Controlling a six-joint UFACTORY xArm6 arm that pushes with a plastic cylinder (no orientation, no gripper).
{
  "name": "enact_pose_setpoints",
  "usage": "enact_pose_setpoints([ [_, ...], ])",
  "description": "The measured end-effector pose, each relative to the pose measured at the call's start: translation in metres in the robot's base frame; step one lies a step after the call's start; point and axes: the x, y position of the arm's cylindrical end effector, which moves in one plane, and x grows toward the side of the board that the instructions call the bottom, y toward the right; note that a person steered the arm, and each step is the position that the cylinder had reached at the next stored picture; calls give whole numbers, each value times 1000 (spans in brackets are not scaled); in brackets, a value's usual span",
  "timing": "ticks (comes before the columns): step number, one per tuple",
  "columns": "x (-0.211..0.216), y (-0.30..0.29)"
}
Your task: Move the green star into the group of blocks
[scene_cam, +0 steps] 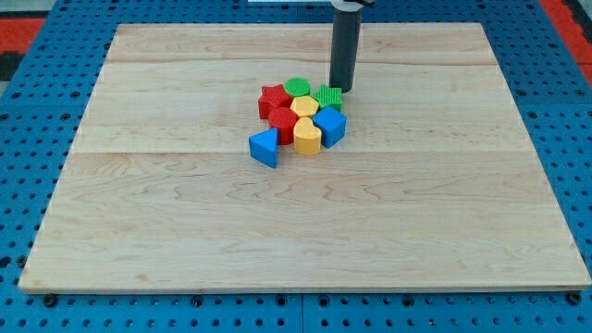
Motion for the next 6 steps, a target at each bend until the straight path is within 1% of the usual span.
enact_pose_setpoints([
  [1, 0, 51],
  [2, 17, 58],
  [3, 29, 27],
  [4, 29, -46],
  [5, 36, -68],
  [6, 38, -69],
])
